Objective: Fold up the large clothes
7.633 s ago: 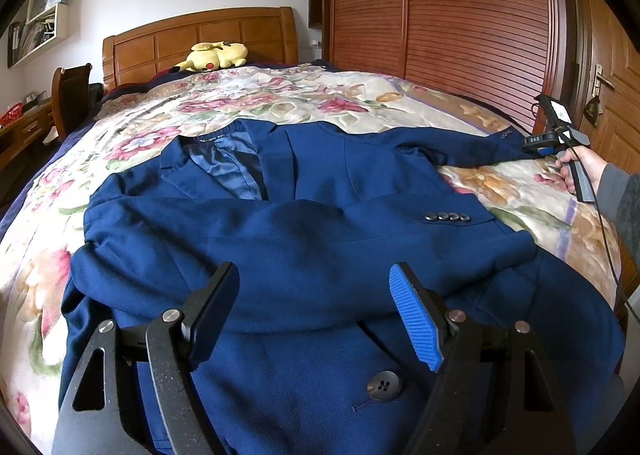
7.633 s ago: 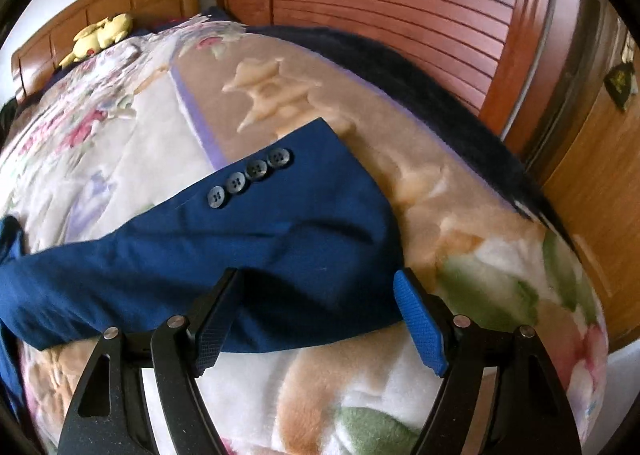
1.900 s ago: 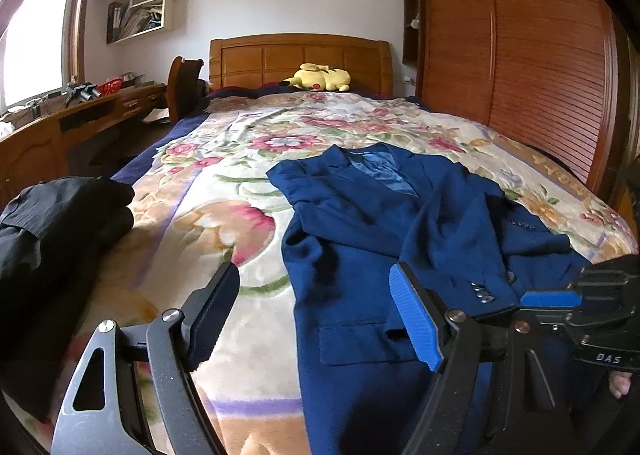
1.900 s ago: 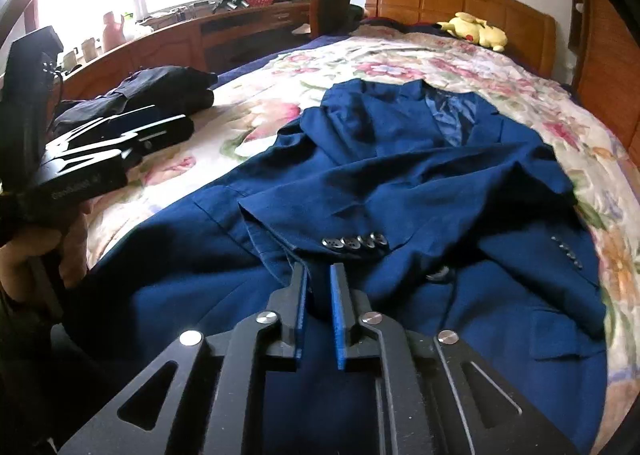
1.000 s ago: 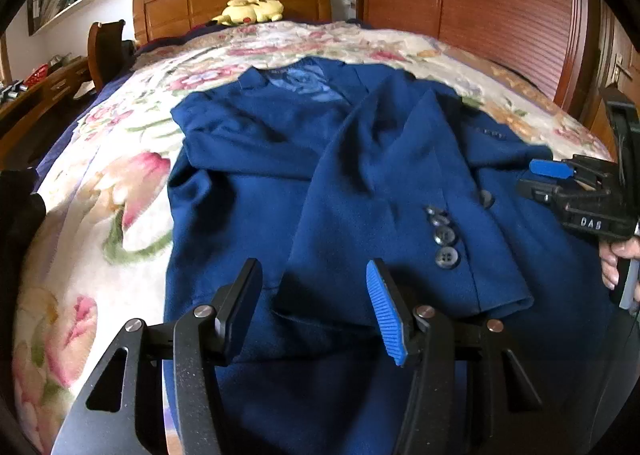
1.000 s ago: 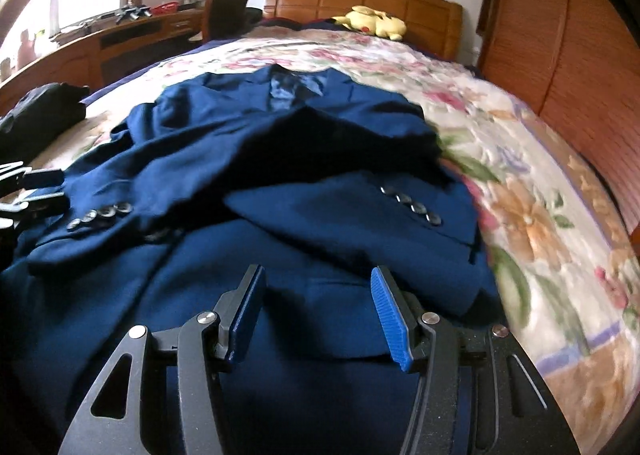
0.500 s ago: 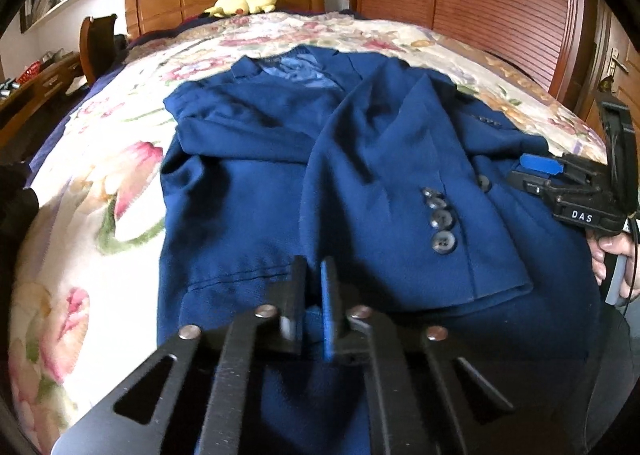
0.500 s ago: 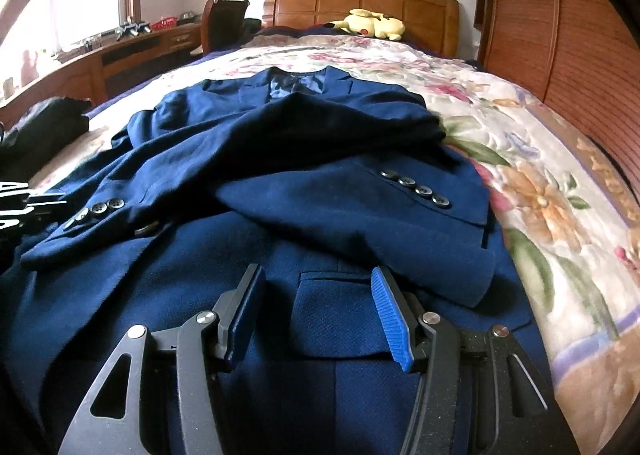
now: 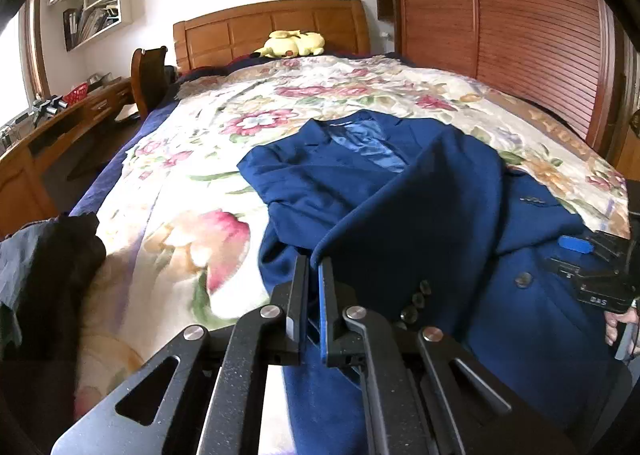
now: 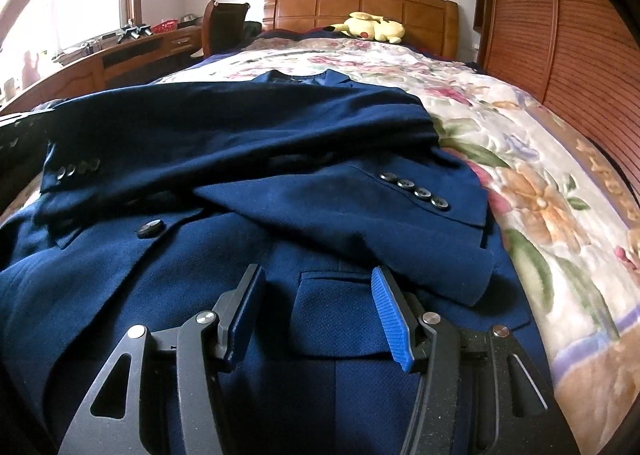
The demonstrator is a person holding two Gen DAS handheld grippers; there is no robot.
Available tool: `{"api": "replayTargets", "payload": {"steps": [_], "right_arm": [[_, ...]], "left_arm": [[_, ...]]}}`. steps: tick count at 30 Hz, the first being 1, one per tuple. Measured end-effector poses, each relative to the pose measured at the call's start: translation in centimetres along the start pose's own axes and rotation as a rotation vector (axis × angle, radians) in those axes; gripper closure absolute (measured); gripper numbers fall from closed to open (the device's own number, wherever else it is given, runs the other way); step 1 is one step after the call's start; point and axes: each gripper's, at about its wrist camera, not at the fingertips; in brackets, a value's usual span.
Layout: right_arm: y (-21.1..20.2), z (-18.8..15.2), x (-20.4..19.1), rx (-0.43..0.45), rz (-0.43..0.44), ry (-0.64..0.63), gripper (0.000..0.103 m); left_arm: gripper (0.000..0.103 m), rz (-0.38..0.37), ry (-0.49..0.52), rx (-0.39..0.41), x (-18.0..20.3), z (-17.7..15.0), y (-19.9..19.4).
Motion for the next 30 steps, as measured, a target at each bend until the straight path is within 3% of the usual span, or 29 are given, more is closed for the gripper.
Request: {"api": "replayTargets", "payload": {"steps": [6,9,11,13,15,18,19,30], "right_arm": [[0.0,0.1,0.1,-0.004,0.008,0.003,0.046],[0.0,0.2,0.1,-0.005,0.009,0.002,0.046],[0.1,0.2,0.2,-0.005,0.012,0.003,0.046],[0.1,0.2,0.2,-0.006,0.013,0.003,0.046],[0.1,0.2,0.2,-0.006,0.013,0.003,0.046],[0.1,0.2,0.3,-0.006,0.012,0.003,0.046],[0.1,0.2,0.3,-0.006,0.012,0.002,0.046],[-0.1,0.0,-0.1,0.003,-0.019,-0.01,0.046]], "left_arm": [[0.098,0.002,0.012,-0.008,-0.3,-0.7,1.0],[0.092,0.011,-0.006,0.005,-0.4,-1.3,0.7],[0.083,0.029,-0.009,0.027,-0.5,-1.9,0.1],[0.065,0.026,-0.013,0.058,-0.6,-2.6,-0.8],[0.055,0.009,-0.02,0.074,-0.8,-3.1,-1.4],[0.027,-0.002,-0.026,0.09,-0.8,-4.1,-2.4],[0.024,-0.006,-0.028,0.099,-0.8,-4.4,-2.7],[0.024,-0.035,-0.073,0.104,0.0,-8.9,-5.1]]}}
Point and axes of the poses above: each gripper's, at about its wrist camera, not at the fingertips, and y roughly the way its jaws point, x to its right, z to its top, and after that the axes turned 14 degrees about -x, right-handed
